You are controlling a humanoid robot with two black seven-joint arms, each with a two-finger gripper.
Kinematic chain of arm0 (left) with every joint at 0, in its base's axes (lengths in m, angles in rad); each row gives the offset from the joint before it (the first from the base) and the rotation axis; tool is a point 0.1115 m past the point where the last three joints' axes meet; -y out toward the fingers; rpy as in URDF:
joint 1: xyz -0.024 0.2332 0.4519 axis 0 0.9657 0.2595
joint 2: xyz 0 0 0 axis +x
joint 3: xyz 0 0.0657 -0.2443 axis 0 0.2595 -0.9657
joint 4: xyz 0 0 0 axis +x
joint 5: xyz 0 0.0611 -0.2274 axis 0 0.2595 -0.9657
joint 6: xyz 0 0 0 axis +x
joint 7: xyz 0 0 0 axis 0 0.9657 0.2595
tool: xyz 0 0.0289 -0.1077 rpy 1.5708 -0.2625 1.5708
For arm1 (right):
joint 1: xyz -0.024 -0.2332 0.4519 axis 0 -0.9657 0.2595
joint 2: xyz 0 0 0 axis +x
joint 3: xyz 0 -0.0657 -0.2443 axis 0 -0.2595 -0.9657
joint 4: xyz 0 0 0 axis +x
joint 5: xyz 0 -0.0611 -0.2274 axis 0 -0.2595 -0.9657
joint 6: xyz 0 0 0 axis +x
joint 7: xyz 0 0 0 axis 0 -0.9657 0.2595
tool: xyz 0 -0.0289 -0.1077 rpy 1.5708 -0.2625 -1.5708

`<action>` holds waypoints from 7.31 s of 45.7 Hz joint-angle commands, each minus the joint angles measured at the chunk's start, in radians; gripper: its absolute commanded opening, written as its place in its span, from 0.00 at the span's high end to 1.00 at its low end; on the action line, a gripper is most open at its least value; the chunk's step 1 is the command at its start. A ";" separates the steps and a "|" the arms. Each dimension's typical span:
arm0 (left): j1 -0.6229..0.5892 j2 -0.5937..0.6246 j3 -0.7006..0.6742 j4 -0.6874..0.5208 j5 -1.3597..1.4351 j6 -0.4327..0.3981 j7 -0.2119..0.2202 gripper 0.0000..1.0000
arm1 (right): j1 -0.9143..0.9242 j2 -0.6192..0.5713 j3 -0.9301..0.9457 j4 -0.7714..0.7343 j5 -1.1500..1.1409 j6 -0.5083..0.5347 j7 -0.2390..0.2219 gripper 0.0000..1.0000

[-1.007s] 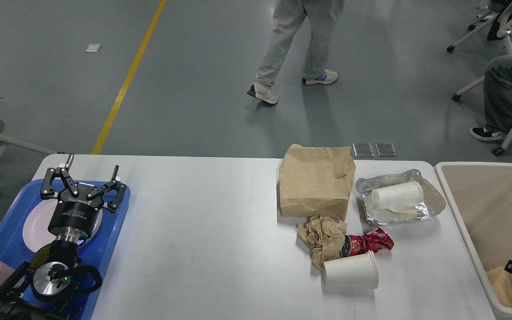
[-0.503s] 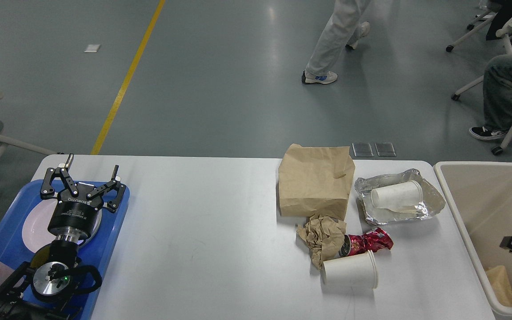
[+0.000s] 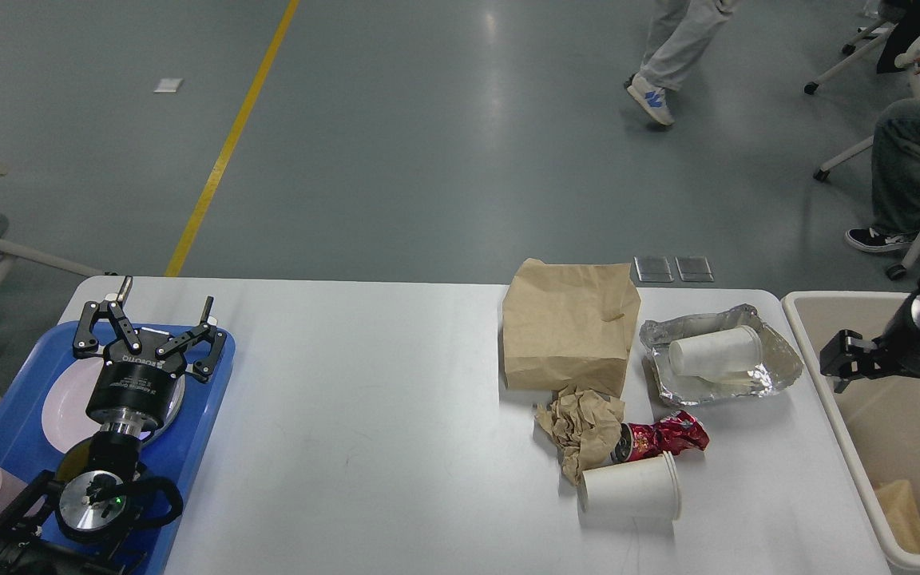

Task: Tidy desktop
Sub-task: 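Move the right gripper out of the bin toward the large brown paper bag, then grasp the edge of the large brown paper bag with the right gripper, then lift the brown paper bag up toward the white bin, then lower the bag into the white bin and open the right gripper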

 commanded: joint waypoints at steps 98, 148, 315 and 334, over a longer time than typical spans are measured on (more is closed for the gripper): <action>0.000 0.000 0.000 0.000 0.000 0.000 0.000 0.04 | -0.725 0.601 0.325 -0.928 0.045 -0.424 0.005 0.00; 0.000 0.000 -0.001 0.000 0.000 0.000 0.000 0.04 | -0.750 0.646 0.326 -0.821 0.039 -0.466 -0.055 1.00; 0.000 0.000 -0.001 0.000 0.000 0.000 0.000 0.04 | -1.326 0.077 0.536 -1.075 0.054 -0.558 0.133 1.00; 0.000 0.000 -0.001 0.000 0.000 0.000 0.000 0.04 | -1.320 0.071 0.559 -1.078 0.052 -0.564 0.132 0.81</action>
